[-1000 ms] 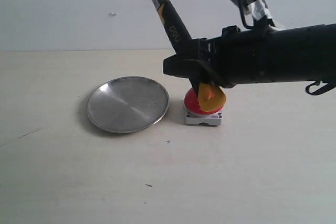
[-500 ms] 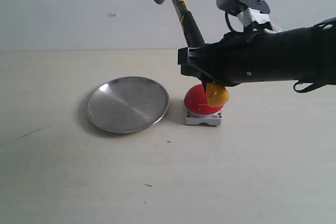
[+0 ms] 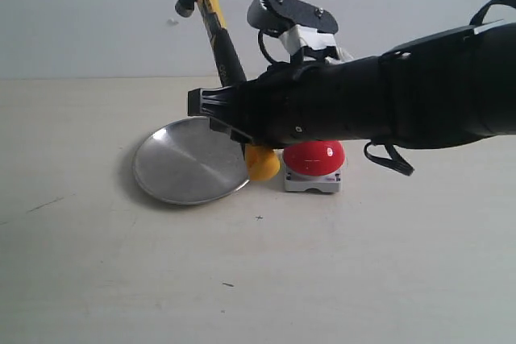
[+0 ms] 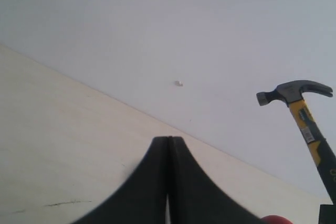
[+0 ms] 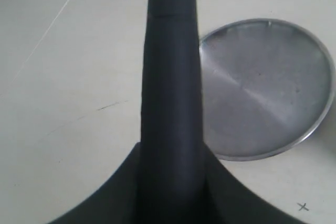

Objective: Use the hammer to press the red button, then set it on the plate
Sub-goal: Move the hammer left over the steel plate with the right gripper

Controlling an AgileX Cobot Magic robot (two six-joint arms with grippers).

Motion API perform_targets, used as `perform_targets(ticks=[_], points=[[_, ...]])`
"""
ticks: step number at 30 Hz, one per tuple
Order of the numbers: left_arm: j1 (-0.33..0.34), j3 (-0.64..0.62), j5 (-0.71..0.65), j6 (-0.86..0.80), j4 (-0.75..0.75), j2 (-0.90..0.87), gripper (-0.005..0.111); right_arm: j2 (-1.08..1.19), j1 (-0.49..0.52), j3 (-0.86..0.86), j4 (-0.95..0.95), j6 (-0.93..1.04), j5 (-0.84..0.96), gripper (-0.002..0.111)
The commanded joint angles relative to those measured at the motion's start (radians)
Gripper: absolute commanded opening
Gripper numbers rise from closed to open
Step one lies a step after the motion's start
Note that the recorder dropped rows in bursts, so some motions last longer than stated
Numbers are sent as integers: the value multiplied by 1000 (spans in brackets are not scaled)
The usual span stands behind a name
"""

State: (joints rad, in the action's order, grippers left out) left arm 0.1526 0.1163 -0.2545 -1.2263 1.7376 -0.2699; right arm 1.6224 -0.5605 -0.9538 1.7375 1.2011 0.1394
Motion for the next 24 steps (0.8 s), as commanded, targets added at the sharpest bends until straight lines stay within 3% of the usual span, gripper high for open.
perform_targets(ticks=[1,11,18,20,24], points=[[-5,-4,-1,-2,7,2,0,21,2,-22,7,3,57,0],[-5,-4,-1,-2,7,2,0,55,-15,-22,7,-77,75,0],[-5,-4,-1,-2,7,2,0,55,-193,-22,0,-43,-294,0],[-5,-4,-1,-2,7,2,0,55,-239,-20,-116,-129,-382,0],[-5,-4,-1,-2,7,2,0,55,-295,-20,-495,-481,-492,0]])
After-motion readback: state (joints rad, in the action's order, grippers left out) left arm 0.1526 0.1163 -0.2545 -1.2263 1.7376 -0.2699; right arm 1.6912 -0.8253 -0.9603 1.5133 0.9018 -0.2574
